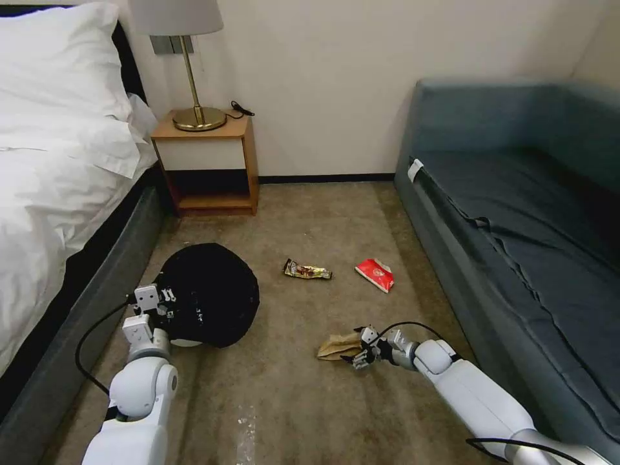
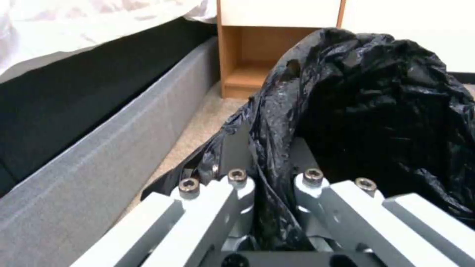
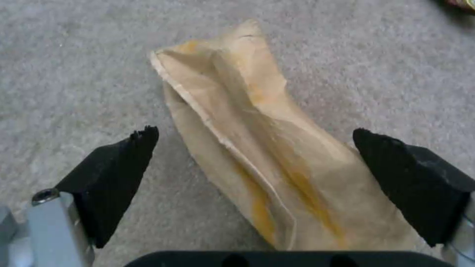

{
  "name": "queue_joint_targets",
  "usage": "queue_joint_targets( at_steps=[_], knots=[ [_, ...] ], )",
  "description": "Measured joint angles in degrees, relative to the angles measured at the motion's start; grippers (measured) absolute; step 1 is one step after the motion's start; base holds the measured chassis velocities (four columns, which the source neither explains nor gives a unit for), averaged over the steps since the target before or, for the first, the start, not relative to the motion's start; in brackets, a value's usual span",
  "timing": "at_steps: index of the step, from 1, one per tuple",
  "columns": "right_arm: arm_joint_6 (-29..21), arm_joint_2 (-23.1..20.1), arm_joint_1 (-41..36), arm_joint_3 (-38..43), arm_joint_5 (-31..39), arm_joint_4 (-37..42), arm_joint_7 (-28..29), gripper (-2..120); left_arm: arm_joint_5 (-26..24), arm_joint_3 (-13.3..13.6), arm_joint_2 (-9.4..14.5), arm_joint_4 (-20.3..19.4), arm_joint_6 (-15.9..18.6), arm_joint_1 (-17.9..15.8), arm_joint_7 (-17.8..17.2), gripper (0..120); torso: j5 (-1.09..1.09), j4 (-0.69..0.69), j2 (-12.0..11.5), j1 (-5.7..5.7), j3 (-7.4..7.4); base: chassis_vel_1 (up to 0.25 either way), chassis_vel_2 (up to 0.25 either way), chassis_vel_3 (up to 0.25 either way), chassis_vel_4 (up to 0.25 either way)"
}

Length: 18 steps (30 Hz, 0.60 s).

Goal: Pick up the trash bin, then pick up the garbage on the floor and place it into the trash bin.

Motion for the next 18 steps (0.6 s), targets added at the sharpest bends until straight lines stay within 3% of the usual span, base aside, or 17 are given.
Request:
queue_joint_targets(
  at_steps=[18],
  knots=[
    [5.32,5.0,2.98,2.36,-3.98,-9.33,-1.03,97,1.09,-0.03,-1.63,1.1,-0.97,0.64,0.99,4,0.0,-0.01,0.0,0.0,0.0,0.0,0.0,0.0,0.0]
  ],
)
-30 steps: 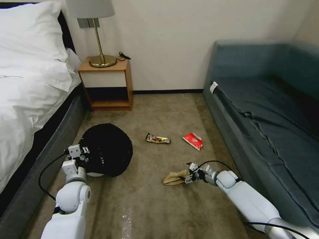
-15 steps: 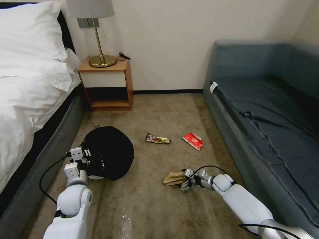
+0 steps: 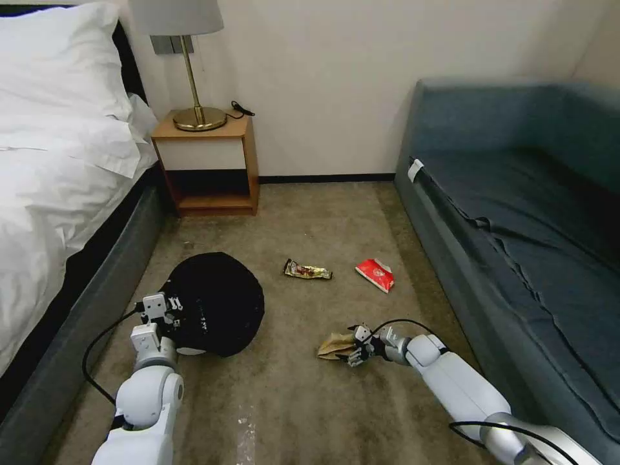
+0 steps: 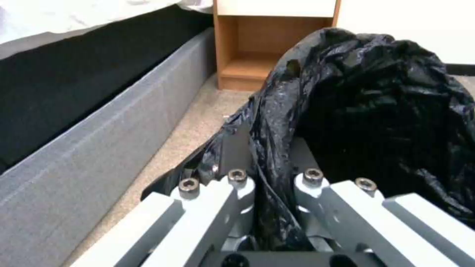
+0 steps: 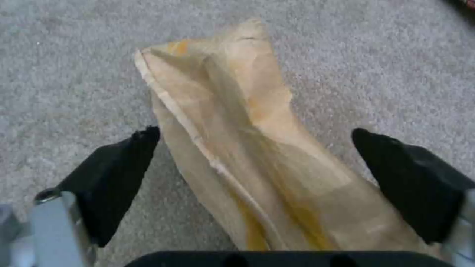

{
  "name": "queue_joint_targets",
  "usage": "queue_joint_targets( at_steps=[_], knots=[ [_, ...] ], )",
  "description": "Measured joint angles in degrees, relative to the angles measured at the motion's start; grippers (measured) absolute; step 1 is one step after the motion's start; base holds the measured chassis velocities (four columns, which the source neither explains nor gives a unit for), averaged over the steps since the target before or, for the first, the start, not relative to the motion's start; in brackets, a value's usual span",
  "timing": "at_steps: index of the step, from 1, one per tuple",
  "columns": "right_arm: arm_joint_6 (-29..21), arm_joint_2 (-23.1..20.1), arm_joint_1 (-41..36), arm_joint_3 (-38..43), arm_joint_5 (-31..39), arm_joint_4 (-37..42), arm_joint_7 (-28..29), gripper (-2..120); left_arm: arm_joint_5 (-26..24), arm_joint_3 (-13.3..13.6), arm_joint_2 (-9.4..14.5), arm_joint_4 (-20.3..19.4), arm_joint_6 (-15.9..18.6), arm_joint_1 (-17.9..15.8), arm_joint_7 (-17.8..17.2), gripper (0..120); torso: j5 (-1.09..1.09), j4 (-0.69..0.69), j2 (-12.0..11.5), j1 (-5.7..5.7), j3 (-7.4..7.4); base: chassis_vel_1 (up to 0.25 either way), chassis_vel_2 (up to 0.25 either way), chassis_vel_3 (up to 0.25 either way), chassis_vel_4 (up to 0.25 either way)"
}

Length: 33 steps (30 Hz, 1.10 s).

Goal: Pick up the trash bin, then pick up the garbage on the floor and place it into the trash bin.

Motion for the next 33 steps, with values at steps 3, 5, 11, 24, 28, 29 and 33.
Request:
queue_joint_targets(
  at_steps=[3,5,11,24,28,29,33],
  knots=[
    [0.26,0.1,-0.04,0.01,0.13,-0.26,0.17,87,-0.09,0.0,-0.28,0.0,-0.02,0.02,0.0,4,0.0,0.01,0.0,0.0,0.0,0.0,0.0,0.0,0.0],
    [0.33,0.02,-0.2,0.0,0.14,-0.27,0.2,79,-0.13,-0.03,-0.35,-0.08,-0.04,0.09,-0.02,4,0.0,0.0,0.0,0.0,0.0,0.0,0.0,0.0,0.0],
    [0.72,-0.06,-0.43,0.03,0.26,-0.25,-0.1,55,-0.44,-0.22,-0.23,-0.2,-0.09,0.15,-0.02,4,0.0,0.01,0.0,0.0,0.0,0.0,0.0,0.0,0.0],
    [1.24,-0.2,-1.01,1.09,0.31,0.63,-0.18,11,-0.92,-0.32,0.27,-1.1,-0.11,1.01,-0.03,4,0.0,0.0,0.0,0.0,0.0,0.0,0.0,0.0,0.0],
    [1.27,-0.2,-1.26,1.86,0.31,1.17,-0.18,5,-1.18,-0.3,0.23,-1.38,-0.11,1.22,-0.1,4,0.0,0.01,0.0,0.0,0.0,0.0,0.0,0.0,0.0],
    [1.3,-0.27,-1.48,2.31,0.33,1.84,-0.19,0,-1.34,-0.07,0.06,-1.67,-0.11,1.38,-0.2,4,0.01,0.0,0.0,0.0,0.0,0.0,0.0,0.0,0.0],
    [1.33,-0.68,-1.97,2.65,0.52,2.98,-0.18,0,-1.32,0.19,-0.3,-1.74,-0.11,1.55,-0.33,4,0.0,0.0,0.0,0.0,0.0,0.0,0.0,0.0,0.0]
  ],
)
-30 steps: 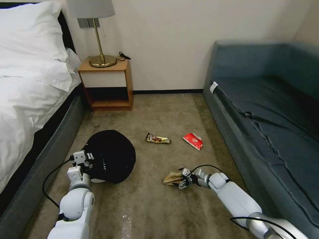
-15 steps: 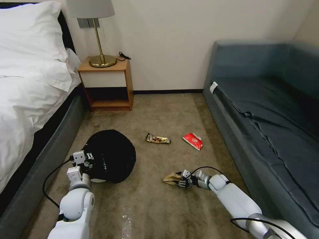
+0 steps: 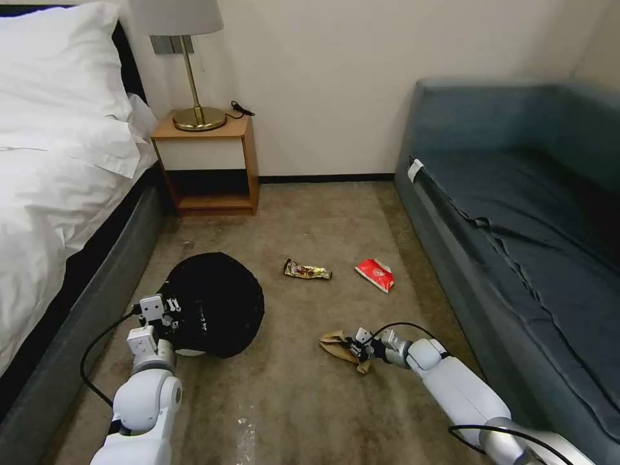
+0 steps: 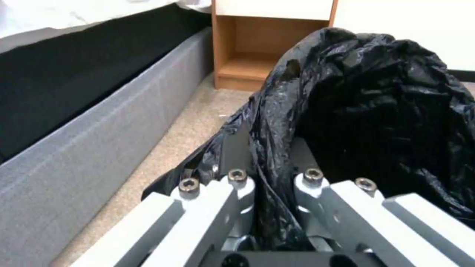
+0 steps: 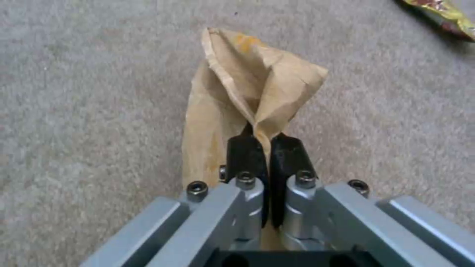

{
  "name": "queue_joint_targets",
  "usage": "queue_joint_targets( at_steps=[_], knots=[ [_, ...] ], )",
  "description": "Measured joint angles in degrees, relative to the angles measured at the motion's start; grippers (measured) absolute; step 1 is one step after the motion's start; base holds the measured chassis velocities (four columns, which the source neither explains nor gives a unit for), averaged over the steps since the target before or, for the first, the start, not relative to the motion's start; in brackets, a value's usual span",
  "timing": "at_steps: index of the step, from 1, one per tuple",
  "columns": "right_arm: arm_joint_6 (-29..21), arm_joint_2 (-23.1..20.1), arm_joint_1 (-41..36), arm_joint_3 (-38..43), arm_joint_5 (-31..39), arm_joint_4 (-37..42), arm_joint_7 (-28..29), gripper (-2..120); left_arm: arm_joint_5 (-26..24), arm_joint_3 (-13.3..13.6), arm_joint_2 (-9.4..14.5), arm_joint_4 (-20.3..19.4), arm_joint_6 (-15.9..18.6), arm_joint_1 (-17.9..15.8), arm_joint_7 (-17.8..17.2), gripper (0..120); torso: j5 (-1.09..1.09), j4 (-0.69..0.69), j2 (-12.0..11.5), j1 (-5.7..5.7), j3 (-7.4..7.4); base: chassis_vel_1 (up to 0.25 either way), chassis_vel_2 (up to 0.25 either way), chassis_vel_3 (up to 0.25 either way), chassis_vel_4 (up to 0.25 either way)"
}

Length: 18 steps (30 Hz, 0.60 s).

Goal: Pick up the trash bin, then pick up the garbage on the floor and place it into the trash bin.

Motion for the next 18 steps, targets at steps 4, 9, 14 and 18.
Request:
queue_joint_targets(
  at_steps=[4,9,14,18],
  knots=[
    [0.33,-0.75,-0.49,0.48,0.36,1.62,0.25,0,0.36,0.34,-0.28,-0.01,-0.06,0.35,-0.02,4,0.0,0.0,0.0,0.0,0.0,0.0,0.0,0.0,0.0],
    [0.85,-2.13,-0.67,0.57,0.79,4.01,0.7,0,0.75,0.66,-0.71,0.03,-0.27,0.55,-0.02,4,0.0,0.0,0.0,0.0,0.0,0.0,0.0,0.0,0.0],
    [1.15,-4.8,0.14,-0.58,1.54,8.04,1.15,0,0.92,1.05,-0.83,-0.45,-0.29,0.83,-0.01,4,0.01,0.01,0.0,0.0,0.0,0.0,0.0,0.0,0.0],
    [1.17,-7.34,1.06,-2.16,2.36,11.28,1.63,0,0.94,1.17,-0.88,-0.75,-0.29,1.06,-0.02,4,0.02,0.0,0.0,0.0,0.0,0.0,0.0,0.0,0.0]
  ],
)
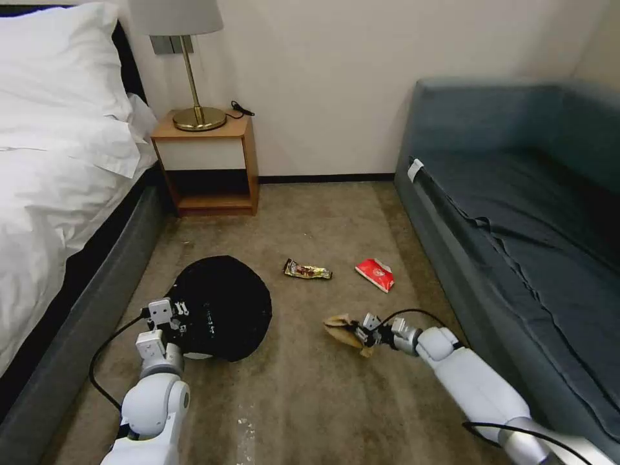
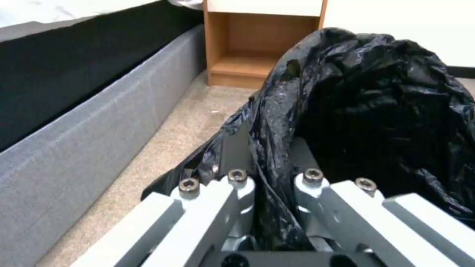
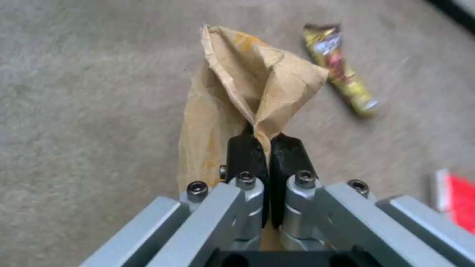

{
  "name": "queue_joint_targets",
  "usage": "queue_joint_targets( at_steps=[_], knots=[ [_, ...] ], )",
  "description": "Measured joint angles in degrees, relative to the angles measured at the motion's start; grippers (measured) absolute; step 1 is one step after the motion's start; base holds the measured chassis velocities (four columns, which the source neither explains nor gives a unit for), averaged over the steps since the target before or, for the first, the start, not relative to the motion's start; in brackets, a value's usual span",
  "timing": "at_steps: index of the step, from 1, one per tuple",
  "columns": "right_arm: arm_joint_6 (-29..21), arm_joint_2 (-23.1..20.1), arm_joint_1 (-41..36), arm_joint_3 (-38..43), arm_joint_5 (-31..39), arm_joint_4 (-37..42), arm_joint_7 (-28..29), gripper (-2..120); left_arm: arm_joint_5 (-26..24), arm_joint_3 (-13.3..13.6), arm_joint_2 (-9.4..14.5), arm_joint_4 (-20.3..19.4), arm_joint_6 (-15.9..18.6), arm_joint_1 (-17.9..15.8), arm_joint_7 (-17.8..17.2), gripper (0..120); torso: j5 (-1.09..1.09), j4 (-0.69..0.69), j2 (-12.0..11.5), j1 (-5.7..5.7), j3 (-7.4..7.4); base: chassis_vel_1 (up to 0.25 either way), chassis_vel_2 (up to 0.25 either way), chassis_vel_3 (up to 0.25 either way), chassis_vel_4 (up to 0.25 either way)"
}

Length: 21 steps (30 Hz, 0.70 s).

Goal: Pick up the trash bin, then pick up the garbage on the floor and place it into the trash bin.

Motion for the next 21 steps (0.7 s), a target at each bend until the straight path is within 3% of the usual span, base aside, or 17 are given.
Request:
queue_joint_targets(
  at_steps=[3,6,8,21],
  knots=[
    [-1.6,-4.3,1.95,-3.52,2.89,5.82,1.13,0,0.16,0.17,-0.03,-0.28,0.0,0.19,-0.02,4,-0.02,0.0,0.0,0.0,0.0,0.0,0.0,0.0,0.0],
    [-2.2,-5.3,2.57,-4.61,3.98,7.54,1.58,0,0.22,0.25,-0.06,-0.34,0.0,0.21,-0.02,4,-0.02,-0.01,0.0,0.0,0.0,0.0,0.0,0.0,0.0],
    [-4.88,-7.87,4.58,-8.06,7.87,13.39,3.44,0,0.45,0.77,-0.27,-0.5,0.0,0.2,-0.01,4,-0.01,0.0,0.0,0.0,0.0,0.0,0.0,0.0,0.0],
    [-13.19,-9.88,14.78,-20.74,20.96,29.57,10.56,0,1.65,2.09,-1.35,0.64,0.11,-1.45,-0.02,4,-0.04,0.01,0.0,0.0,0.0,0.0,0.0,0.0,0.0]
  ],
)
